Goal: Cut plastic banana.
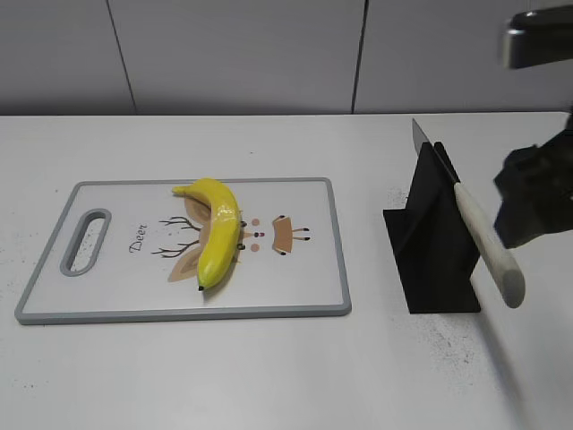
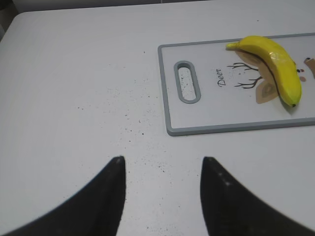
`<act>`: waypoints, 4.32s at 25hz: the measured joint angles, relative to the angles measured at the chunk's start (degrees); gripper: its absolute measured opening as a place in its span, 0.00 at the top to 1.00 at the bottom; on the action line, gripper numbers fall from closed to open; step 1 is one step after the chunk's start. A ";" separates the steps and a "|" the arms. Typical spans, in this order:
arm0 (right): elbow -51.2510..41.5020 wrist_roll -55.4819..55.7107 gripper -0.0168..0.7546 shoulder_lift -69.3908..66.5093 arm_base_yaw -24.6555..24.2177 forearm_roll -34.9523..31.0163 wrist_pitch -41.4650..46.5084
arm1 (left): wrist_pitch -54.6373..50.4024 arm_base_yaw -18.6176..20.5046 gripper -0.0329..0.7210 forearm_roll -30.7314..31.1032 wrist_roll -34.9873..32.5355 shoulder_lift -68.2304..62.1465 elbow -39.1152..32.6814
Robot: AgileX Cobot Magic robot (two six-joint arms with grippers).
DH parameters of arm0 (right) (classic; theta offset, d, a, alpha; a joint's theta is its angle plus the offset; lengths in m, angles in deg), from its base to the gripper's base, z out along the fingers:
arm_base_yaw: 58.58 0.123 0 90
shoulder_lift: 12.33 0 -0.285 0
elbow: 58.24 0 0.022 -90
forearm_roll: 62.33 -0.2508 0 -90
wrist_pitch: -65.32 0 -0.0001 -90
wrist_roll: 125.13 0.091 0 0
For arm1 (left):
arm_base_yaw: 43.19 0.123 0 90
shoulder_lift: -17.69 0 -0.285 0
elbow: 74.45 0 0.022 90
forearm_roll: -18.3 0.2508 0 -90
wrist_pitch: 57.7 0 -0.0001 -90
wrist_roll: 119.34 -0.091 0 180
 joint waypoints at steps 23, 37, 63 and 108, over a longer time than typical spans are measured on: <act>0.11 5.04 0.55 -18.52 0.04 1.09 -5.26 | 0.00 0.00 0.33 0.00 0.00 0.00 0.00; 0.11 6.89 0.74 -16.99 -0.01 0.90 -4.74 | 0.00 0.00 0.33 0.00 0.00 0.00 0.00; 8.97 7.87 0.77 -2.72 0.04 2.43 -2.80 | 0.00 0.00 0.33 0.00 0.00 0.00 0.00; 16.62 -88.90 0.77 -19.24 -13.23 -42.35 -7.79 | 12.06 -0.02 0.18 -16.88 -30.86 -43.45 19.63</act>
